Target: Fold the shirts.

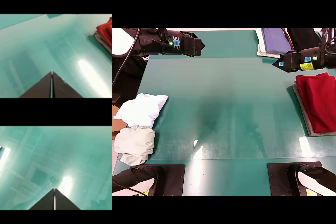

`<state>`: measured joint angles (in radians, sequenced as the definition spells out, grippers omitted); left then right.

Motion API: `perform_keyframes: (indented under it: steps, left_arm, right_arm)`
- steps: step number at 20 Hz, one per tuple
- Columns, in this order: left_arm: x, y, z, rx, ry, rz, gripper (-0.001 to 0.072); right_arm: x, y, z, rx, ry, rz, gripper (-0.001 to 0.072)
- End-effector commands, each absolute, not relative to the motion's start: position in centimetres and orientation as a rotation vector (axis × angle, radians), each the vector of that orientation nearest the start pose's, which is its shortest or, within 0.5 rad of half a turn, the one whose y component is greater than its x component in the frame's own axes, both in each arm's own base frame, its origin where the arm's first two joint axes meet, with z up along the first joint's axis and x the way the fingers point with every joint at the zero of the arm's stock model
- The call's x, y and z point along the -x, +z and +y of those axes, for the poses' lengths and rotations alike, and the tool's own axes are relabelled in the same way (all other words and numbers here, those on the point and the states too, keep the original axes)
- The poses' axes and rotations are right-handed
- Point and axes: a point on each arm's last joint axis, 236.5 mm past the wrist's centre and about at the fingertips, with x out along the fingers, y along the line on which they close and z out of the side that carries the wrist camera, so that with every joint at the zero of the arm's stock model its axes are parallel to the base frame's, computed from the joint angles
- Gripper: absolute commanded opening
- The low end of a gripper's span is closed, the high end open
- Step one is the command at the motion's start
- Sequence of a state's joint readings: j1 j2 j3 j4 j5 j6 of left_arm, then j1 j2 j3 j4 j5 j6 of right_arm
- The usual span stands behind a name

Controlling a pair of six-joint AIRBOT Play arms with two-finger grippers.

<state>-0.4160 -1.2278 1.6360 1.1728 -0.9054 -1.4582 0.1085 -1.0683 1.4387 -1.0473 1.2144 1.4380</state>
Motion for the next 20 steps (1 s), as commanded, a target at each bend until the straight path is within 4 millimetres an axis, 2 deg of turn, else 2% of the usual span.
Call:
perform_keyframes:
  steps: [1, 11, 13, 14, 15, 16, 18, 20]
  left_arm:
    - [-41.0, 28.6, -26.0, 0.108, -0.677, 0.515, 0.0032]
    - [-41.0, 28.6, -26.0, 0.110, -0.678, 0.515, 0.0032]
    - [-41.9, 29.9, -25.9, 0.129, -0.665, 0.452, 0.0032]
    - [-42.4, 30.1, -24.9, 0.105, -0.634, 0.435, 0.0031]
    - [-42.6, 29.6, -22.6, 0.042, -0.577, 0.455, 0.0031]
    - [-42.8, 28.7, -19.5, -0.016, -0.497, 0.499, 0.0031]
    - [-42.8, 26.0, -11.1, -0.089, -0.280, 0.640, 0.0031]
    - [-41.9, 22.7, -2.9, -0.129, -0.077, 0.798, 0.0032]
  right_arm:
    - [-37.1, 22.4, 15.2, -0.213, 0.539, 0.810, 0.0021]
    - [-37.0, 22.4, 15.2, -0.211, 0.541, 0.817, 0.0021]
    - [-36.8, 22.2, 15.2, -0.210, 0.543, 0.827, 0.0021]
    - [-36.7, 22.1, 15.2, -0.208, 0.544, 0.832, 0.0021]
    - [-36.7, 22.1, 15.2, -0.207, 0.544, 0.833, 0.0021]
    - [-36.7, 22.1, 15.3, -0.207, 0.545, 0.835, 0.0021]
    - [-36.4, 22.4, 15.2, -0.203, 0.545, 0.828, 0.0021]
    - [-36.3, 22.9, 15.2, -0.202, 0.545, 0.811, 0.0021]
